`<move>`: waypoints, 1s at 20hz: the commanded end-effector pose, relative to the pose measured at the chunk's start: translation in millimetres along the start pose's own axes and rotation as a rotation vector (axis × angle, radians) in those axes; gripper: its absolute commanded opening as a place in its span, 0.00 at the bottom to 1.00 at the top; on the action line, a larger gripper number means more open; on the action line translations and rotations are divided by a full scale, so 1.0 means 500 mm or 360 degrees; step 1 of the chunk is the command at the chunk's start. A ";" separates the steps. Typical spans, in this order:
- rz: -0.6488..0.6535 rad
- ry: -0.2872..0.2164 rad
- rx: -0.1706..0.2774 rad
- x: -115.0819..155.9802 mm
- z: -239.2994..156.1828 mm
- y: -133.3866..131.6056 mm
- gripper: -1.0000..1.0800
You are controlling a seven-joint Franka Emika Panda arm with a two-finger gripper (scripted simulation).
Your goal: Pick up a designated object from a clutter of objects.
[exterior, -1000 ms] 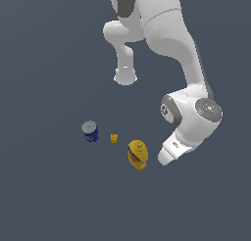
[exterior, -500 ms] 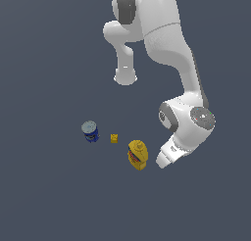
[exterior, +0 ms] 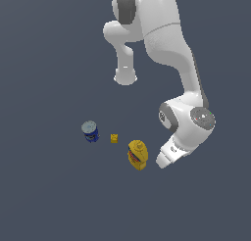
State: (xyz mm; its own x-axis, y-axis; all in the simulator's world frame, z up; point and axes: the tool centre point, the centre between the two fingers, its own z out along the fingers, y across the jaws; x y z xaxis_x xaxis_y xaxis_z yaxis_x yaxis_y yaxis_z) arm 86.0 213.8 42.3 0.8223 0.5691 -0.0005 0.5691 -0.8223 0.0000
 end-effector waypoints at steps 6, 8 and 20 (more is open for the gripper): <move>0.0000 0.0000 0.0000 -0.006 -0.019 0.006 0.00; 0.0000 0.0000 0.0000 -0.010 -0.033 0.010 0.00; -0.0002 0.0000 -0.0001 -0.068 -0.221 0.069 0.00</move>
State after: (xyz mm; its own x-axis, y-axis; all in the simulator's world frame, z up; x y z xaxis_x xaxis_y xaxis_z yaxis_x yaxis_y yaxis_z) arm 78.7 172.9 136.5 0.8218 0.5698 -0.0015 0.5698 -0.8218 0.0001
